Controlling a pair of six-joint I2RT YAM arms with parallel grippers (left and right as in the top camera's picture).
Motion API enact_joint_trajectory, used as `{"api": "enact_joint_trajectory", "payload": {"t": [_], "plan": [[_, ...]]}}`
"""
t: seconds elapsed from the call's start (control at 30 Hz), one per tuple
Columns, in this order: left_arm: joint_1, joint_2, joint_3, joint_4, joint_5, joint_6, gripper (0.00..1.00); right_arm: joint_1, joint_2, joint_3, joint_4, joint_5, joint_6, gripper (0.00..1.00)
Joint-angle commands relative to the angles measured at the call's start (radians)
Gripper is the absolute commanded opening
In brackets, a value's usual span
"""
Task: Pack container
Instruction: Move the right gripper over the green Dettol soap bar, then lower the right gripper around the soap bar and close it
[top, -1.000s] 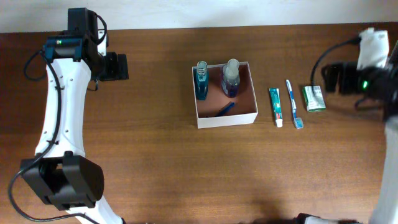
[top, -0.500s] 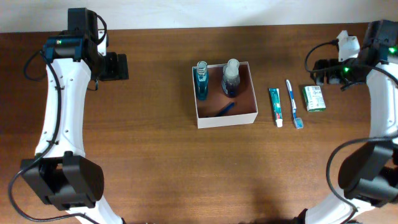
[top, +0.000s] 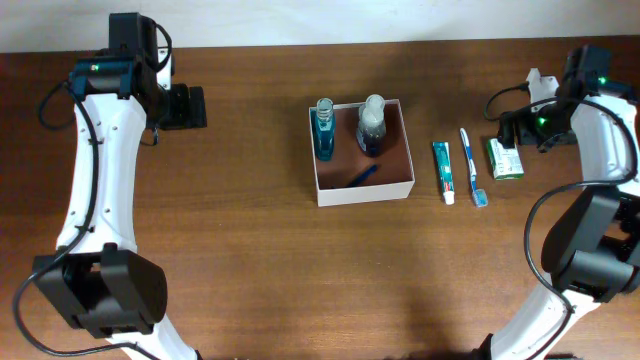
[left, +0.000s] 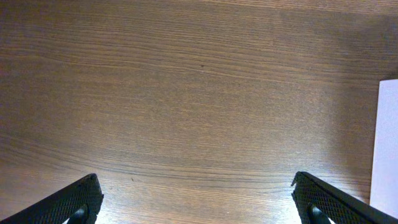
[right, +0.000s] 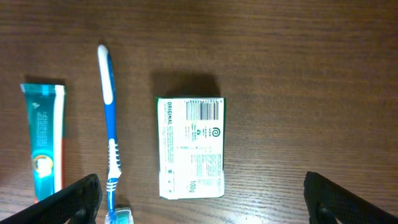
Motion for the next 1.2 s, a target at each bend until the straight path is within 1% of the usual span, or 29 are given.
{"api": "enact_joint_trajectory", "payload": {"t": [0.0, 0.23, 0.57, 0.77, 0.97, 1.17], "plan": [[-0.001, -0.002, -0.005, -0.001, 0.008, -0.006, 0.99, -0.001, 0.039, 0.019, -0.004, 0.016, -0.006, 0.98], [0.000, -0.002, -0.005, -0.001, 0.008, -0.006, 0.99, -0.001, 0.092, 0.016, -0.005, 0.024, -0.017, 0.99], [-0.001, -0.002, -0.005, -0.001, 0.008, -0.006, 0.99, 0.000, 0.097, 0.005, 0.027, 0.083, -0.014, 0.98], [0.000, -0.002, -0.005, -0.001, 0.008, -0.006, 0.99, 0.000, 0.097, -0.022, 0.057, 0.074, 0.013, 0.98], [-0.001, -0.002, -0.005, -0.001, 0.008, -0.006, 0.99, 0.000, 0.097, -0.048, 0.070, 0.013, 0.012, 0.99], [-0.001, -0.002, -0.005, -0.001, 0.008, -0.006, 0.99, 0.000, 0.097, -0.060, 0.078, 0.014, 0.011, 0.99]]}}
